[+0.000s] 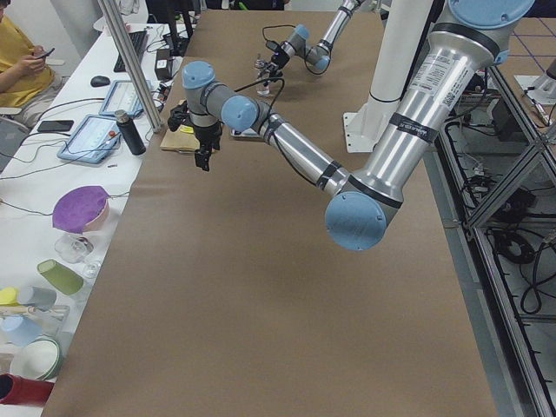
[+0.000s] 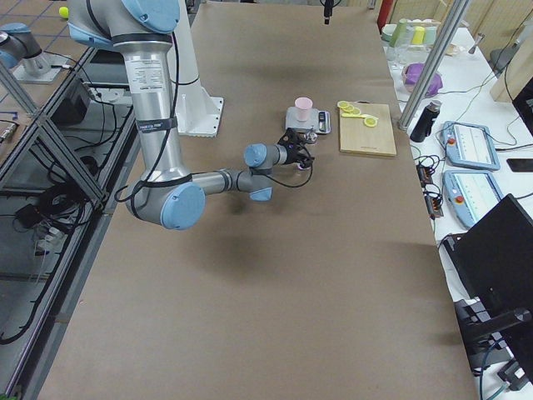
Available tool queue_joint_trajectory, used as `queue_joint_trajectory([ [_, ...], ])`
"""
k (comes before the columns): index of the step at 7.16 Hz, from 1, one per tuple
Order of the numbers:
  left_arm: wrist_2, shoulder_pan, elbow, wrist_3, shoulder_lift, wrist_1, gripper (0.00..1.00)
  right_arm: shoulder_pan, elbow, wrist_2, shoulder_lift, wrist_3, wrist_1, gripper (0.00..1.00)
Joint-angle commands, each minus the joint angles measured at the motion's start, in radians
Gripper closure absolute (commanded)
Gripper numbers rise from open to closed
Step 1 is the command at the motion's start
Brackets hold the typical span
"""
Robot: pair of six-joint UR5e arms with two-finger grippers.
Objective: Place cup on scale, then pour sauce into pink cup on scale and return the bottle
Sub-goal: 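Lift the sauce bottle with the right gripper over the pink cup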
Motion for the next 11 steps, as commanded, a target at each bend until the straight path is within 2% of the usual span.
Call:
queue_joint_trajectory([
  [1, -0.005, -0.054, 0.011, 0.117, 0.008, 0.002, 0.02, 0.020, 0.046, 0.007, 0.048, -0.009, -0.161, 0.89],
  [3, -0.070, -0.123, 0.072, 0.272, 0.052, -0.007, 0.01, 0.031, 0.234, 0.018, 0.048, -0.076, -0.464, 0.91],
  [6, -0.073, -0.203, 0.109, 0.483, 0.134, -0.015, 0.01, 0.046, 0.403, -0.007, 0.054, -0.174, -0.759, 0.92],
  [8, -0.085, -0.250, 0.133, 0.611, 0.207, -0.033, 0.01, 0.046, 0.561, -0.067, 0.099, -0.335, -1.108, 0.92],
  [10, -0.139, -0.304, 0.257, 0.703, 0.260, -0.178, 0.01, -0.030, 0.576, -0.198, 0.154, -0.429, -1.321, 0.92],
  [11, -0.140, -0.310, 0.290, 0.707, 0.279, -0.230, 0.01, -0.035, 0.579, -0.221, 0.179, -0.467, -1.426, 0.92],
])
